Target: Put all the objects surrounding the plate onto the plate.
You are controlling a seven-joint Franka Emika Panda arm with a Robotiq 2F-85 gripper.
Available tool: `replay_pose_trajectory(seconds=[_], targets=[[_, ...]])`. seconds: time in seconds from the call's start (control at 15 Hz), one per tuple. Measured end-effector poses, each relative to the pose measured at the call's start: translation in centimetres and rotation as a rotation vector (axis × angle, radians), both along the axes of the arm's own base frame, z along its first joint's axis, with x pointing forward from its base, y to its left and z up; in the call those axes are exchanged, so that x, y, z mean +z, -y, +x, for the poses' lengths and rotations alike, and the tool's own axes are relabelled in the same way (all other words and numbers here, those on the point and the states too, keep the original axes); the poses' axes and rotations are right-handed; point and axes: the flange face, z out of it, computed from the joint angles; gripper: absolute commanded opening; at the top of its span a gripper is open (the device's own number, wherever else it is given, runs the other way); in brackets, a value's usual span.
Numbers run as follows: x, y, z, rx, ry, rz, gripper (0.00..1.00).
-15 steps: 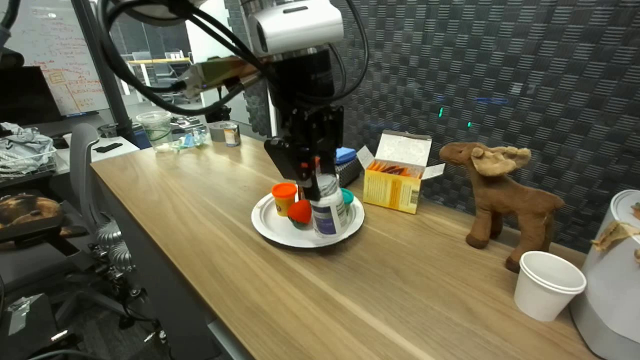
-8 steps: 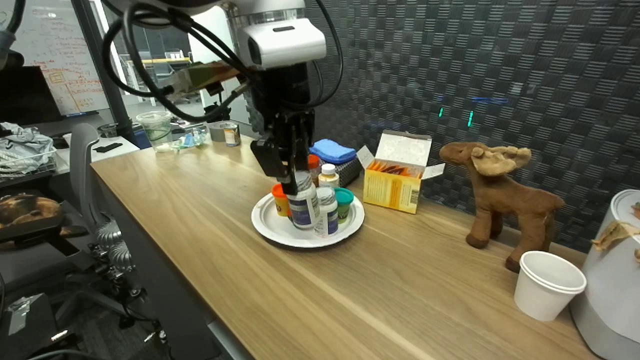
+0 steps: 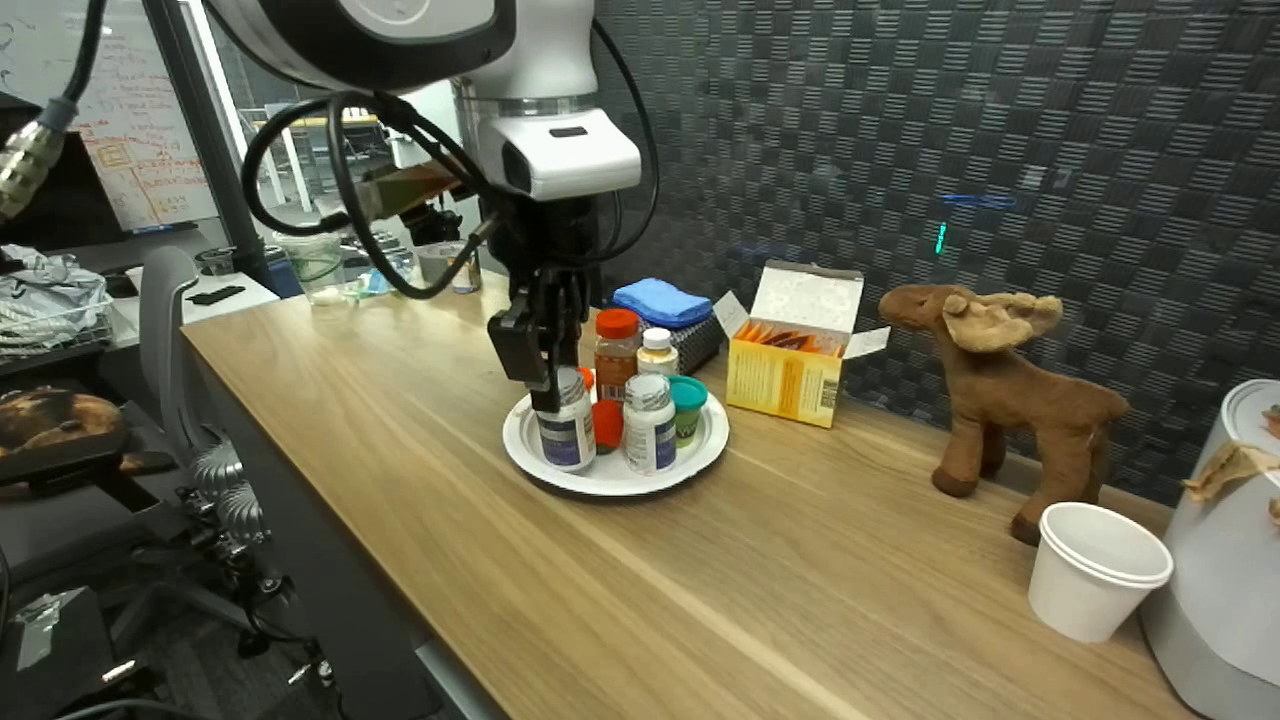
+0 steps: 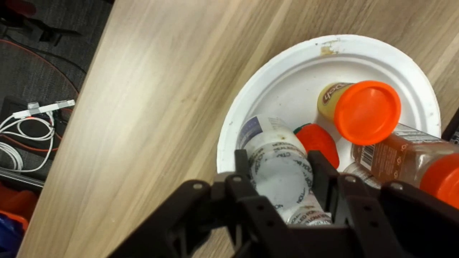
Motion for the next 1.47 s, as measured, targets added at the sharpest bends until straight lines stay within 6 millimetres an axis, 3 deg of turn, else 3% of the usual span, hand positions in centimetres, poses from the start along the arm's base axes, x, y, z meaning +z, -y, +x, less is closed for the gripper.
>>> replay_pose_trajectory(seconds=[0.47, 0.53, 0.6, 0.67, 0.93, 1.13, 1.47], targets=[[-1.8, -0.8, 1.4, 0.019, -0.019, -0.002, 0.19], [-2.0, -1.0, 1.7, 0.023, -0.019, -0.002, 0.33], [-2.1, -1.1, 2.0, 0.026, -0.019, -0.003, 0.69], [-2.1, -1.3, 2.1, 0.029, -0.019, -0.003, 0.7], [-2.5, -2.3, 2.2, 0.055, -0.04, -0.001, 0.99], [-1.8, -3.0, 2.1, 0.071, -0.05, 0.001, 1.0], [2.7, -3.3, 1.8, 0.067, 0.032, -0.001, 0.99]])
